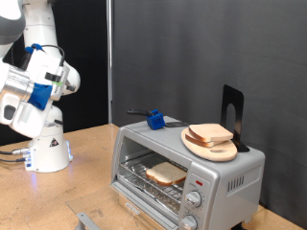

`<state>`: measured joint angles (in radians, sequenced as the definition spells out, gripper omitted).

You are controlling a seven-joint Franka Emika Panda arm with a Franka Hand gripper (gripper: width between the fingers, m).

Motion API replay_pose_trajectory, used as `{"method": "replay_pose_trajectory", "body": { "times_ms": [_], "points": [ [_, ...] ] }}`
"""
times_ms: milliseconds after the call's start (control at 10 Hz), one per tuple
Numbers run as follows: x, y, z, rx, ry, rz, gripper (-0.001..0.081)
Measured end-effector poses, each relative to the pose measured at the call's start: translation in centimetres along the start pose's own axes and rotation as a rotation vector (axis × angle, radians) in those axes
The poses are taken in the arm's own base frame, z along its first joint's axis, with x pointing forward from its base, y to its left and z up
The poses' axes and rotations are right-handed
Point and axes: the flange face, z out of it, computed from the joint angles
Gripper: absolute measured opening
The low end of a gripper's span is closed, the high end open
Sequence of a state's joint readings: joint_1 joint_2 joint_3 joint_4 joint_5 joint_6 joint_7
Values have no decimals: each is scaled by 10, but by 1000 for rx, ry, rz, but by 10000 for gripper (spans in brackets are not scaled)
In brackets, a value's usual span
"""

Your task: Make a piece of toast with the oven

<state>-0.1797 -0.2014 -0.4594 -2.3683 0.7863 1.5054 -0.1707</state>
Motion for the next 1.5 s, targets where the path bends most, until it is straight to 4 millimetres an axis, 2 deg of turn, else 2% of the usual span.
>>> {"method": "replay_pose_trajectory", "body": {
  "times_ms": [300,500,1000,1500],
  "points": [
    [-2,2,1,36,-39,67,806],
    [12,17,-1,55,-13,146,806],
    [71,78,16,-60,127,215,806],
    [115,142,44,-87,182,135,806]
  ]
}}
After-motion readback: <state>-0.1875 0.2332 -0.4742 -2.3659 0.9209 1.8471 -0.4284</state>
